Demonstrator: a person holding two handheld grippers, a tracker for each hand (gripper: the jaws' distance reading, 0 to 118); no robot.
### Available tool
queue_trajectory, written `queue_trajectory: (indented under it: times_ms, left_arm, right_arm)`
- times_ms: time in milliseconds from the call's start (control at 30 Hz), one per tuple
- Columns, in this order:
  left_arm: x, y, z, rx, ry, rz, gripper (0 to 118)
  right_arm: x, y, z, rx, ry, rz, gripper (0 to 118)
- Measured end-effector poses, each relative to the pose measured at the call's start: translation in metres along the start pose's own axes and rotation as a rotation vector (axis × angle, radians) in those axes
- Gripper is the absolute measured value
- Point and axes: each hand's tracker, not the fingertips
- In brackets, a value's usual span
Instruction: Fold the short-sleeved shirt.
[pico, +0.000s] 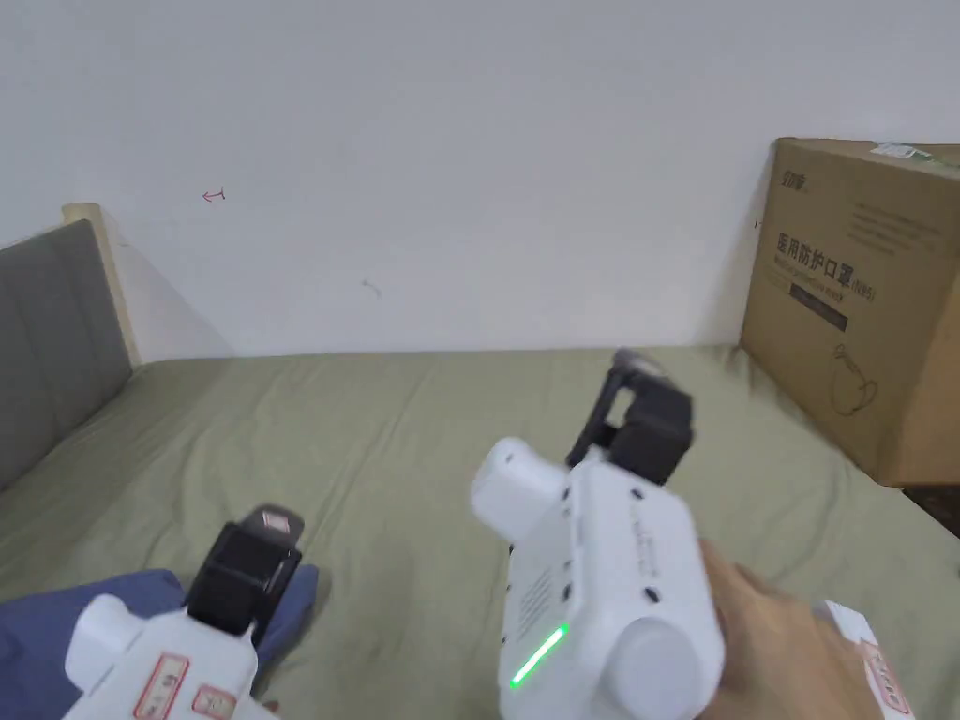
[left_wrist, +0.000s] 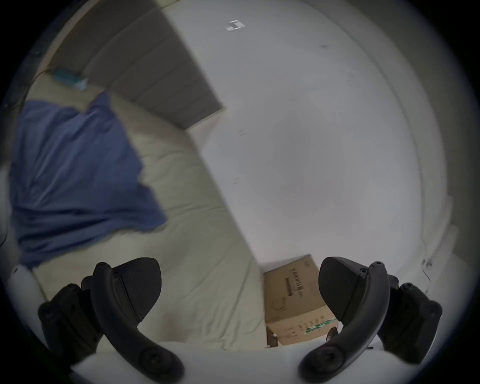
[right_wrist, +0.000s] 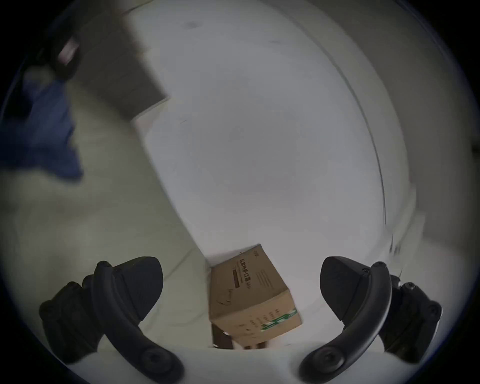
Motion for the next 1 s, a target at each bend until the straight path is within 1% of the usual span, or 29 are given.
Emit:
queue_trajectory:
  times_ms: [33, 100, 133, 167, 200, 233, 267, 333, 367, 400, 433, 500, 533, 567, 633, 667, 700, 733, 767, 833, 867, 933, 967, 1000]
  left_arm:
    - [-0.007, -0.005, -0.002, -0.030, 0.011, 0.024, 118]
    - [-0.018, -0.005, -0.004, -0.068, 0.030, 0.102, 118]
    - [-0.018, -0.004, -0.005, -0.066, 0.002, 0.150, 118]
    - [-0.013, -0.004, -0.005, -0.044, -0.007, 0.157, 118]
    - [-0.009, -0.001, -0.005, -0.004, -0.014, 0.103, 118]
    - [-0.001, 0.004, -0.005, 0.027, -0.010, 0.034, 118]
    - [0.011, 0.008, -0.005, 0.041, -0.001, -0.036, 118]
    - [0.042, 0.014, -0.004, 0.051, -0.017, -0.252, 118]
    - [0.059, 0.014, -0.003, 0.054, -0.008, -0.380, 118]
    - [0.078, 0.011, -0.002, 0.057, -0.004, -0.536, 118]
    - [0.095, 0.006, -0.001, 0.072, 0.010, -0.700, 118]
    - [0.116, -0.019, 0.005, 0.119, 0.036, -1.045, 118]
    - [0.118, -0.035, 0.008, 0.149, 0.034, -1.201, 118]
    - [0.114, -0.048, 0.010, 0.171, 0.047, -1.308, 118]
    - [0.110, -0.064, 0.010, 0.146, 0.045, -1.362, 118]
    - [0.110, -0.068, 0.009, 0.107, 0.036, -1.339, 118]
    - [0.109, -0.066, 0.008, 0.093, 0.028, -1.318, 118]
    - [0.110, -0.066, 0.008, 0.080, 0.003, -1.295, 118]
    - [0.113, -0.064, 0.008, 0.075, 0.000, -1.279, 118]
    - [0.118, -0.055, 0.008, 0.080, 0.010, -1.250, 118]
    - [0.122, -0.052, 0.007, 0.084, 0.041, -1.250, 118]
    - [0.127, -0.048, 0.006, 0.096, 0.080, -1.277, 118]
    - [0.129, -0.045, 0.007, 0.108, 0.089, -1.295, 113]
    - [0.129, -0.044, 0.009, 0.121, 0.087, -1.298, 102]
  right_arm:
    - [-0.010, -0.001, 0.001, -0.012, 0.056, 0.003, 118]
    - [-0.020, -0.003, 0.004, -0.034, 0.193, -0.038, 118]
    - [-0.022, -0.003, 0.006, -0.025, 0.233, -0.055, 118]
    - [-0.023, -0.002, 0.007, -0.019, 0.209, -0.066, 118]
    - [-0.020, -0.004, 0.005, -0.027, 0.192, -0.113, 118]
    - [-0.010, -0.002, -0.001, -0.076, 0.189, -0.229, 118]
    - [0.008, -0.004, -0.008, -0.128, 0.232, -0.389, 118]
    - [0.044, -0.017, -0.021, -0.149, 0.324, -0.720, 118]
    - [0.058, -0.025, -0.024, -0.155, 0.321, -0.846, 118]
    - [0.068, -0.033, -0.026, -0.153, 0.285, -0.942, 118]
    - [0.074, -0.044, -0.025, -0.141, 0.220, -1.022, 118]
    - [0.074, -0.069, -0.021, -0.163, 0.113, -1.177, 118]
    - [0.070, -0.083, -0.021, -0.191, 0.108, -1.244, 118]
    - [0.064, -0.097, -0.022, -0.242, 0.137, -1.307, 118]
    - [0.053, -0.115, -0.026, -0.342, 0.247, -1.389, 118]
    - [0.049, -0.122, -0.028, -0.360, 0.259, -1.424, 118]
    - [0.048, -0.123, -0.027, -0.371, 0.235, -1.426, 118]
    - [0.047, -0.121, -0.027, -0.359, 0.200, -1.410, 118]
    - [0.048, -0.119, -0.026, -0.339, 0.141, -1.374, 118]
    - [0.055, -0.112, -0.025, -0.269, 0.118, -1.276, 118]
    - [0.059, -0.104, -0.022, -0.245, 0.103, -1.223, 118]
    - [0.065, -0.096, -0.020, -0.203, 0.081, -1.150, 118]
    - [0.067, -0.092, -0.017, -0.192, 0.065, -1.132, 117]
    - [0.069, -0.089, -0.014, -0.195, 0.066, -1.133, 116]
